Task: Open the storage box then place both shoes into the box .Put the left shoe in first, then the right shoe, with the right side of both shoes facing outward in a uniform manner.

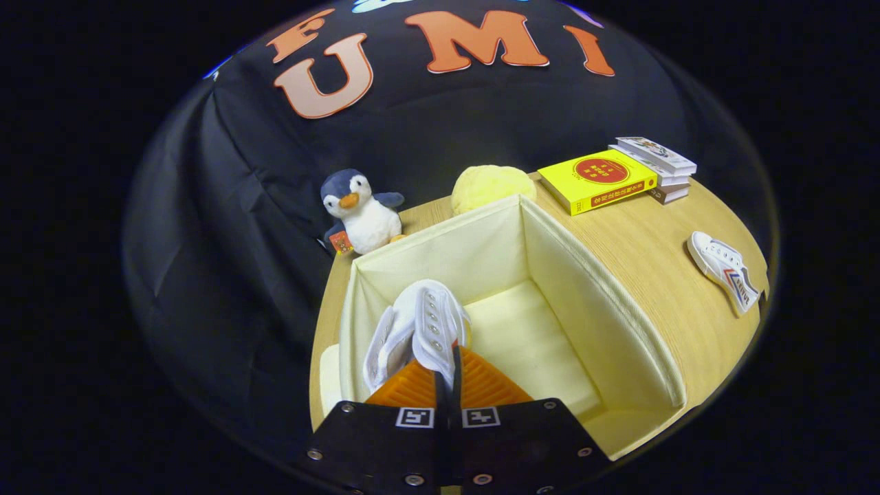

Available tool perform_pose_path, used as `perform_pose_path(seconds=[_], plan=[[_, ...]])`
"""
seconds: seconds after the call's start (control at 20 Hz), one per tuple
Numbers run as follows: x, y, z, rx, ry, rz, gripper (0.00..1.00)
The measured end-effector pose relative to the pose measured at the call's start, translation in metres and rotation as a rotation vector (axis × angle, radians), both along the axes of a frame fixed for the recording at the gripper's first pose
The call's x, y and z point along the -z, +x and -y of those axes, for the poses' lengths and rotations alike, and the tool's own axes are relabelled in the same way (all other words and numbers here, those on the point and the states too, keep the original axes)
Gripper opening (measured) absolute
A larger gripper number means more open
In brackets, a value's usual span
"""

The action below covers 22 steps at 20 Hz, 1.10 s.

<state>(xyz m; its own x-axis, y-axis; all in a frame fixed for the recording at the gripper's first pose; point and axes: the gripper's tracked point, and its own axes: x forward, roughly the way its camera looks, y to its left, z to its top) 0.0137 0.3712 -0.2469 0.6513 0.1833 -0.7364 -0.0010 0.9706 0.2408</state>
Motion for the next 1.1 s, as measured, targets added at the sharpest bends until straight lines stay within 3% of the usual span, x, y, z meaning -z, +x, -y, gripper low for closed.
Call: perform_pose_path(seconds=[0.05, 0.25, 0.3, 0.5, 0.65, 1.1], plan=[[0.011, -0.011, -0.002, -0.036, -0.025, -0.049, 0.03], [-0.007, -0.018, 0.015, -0.053, -0.081, 0.018, 0.88], [-0.011, -0.019, 0.020, -0.063, -0.082, 0.028, 0.98], [-0.048, -0.011, 0.038, -0.064, -0.015, 0.120, 0.99], [-0.075, -0.002, 0.083, -0.035, -0.041, 0.202, 0.99], [-0.097, 0.008, 0.269, 0.151, -0.095, 0.242, 0.99]])
